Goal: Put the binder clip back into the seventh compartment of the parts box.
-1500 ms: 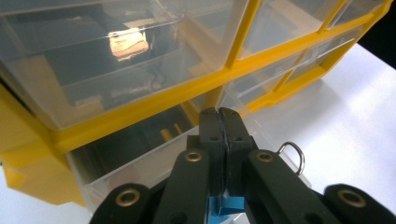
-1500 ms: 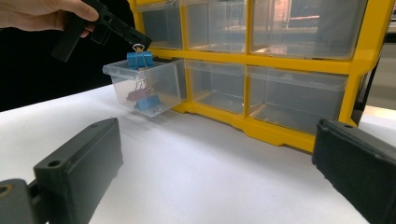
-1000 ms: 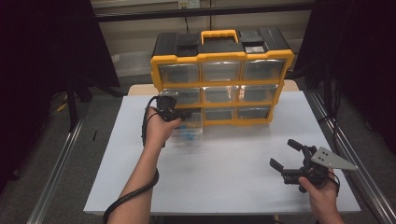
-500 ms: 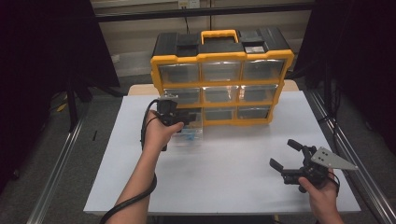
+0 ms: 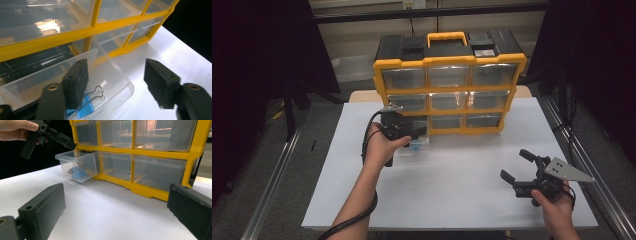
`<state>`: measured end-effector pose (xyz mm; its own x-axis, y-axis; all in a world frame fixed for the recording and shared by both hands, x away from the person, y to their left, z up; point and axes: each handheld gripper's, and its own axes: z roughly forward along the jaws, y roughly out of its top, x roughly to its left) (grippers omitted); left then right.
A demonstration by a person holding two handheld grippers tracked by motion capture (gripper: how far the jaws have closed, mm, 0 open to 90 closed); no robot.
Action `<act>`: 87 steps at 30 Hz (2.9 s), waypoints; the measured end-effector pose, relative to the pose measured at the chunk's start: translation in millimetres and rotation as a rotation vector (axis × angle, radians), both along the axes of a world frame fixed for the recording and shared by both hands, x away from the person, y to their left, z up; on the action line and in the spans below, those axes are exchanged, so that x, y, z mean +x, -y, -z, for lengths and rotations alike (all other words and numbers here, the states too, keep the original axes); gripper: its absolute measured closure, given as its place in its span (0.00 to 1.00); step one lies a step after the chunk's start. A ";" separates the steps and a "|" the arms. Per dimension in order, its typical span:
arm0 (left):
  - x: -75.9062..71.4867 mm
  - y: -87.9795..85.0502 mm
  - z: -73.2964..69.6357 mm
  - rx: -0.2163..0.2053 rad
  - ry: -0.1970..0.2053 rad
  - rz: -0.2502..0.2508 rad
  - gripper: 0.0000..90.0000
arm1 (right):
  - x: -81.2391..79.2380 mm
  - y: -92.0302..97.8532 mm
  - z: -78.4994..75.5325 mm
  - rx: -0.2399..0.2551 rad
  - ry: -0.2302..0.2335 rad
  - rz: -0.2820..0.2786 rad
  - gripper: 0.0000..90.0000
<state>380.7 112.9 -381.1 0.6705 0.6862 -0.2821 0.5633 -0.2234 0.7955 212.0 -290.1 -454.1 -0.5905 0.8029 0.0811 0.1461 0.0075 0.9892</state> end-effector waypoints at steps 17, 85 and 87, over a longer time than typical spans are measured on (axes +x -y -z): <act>-12.1 4.0 3.3 -0.030 -0.009 0.045 0.19 | 0.1 -0.6 0.1 0.001 -0.004 -0.002 0.02; -34.7 -2.5 12.2 0.068 -0.020 -0.024 0.98 | -0.3 0.6 -0.6 0.002 0.003 0.000 0.02; -34.5 -2.7 13.0 0.073 -0.022 -0.030 0.98 | -0.3 0.8 -0.6 0.000 0.001 -0.001 0.02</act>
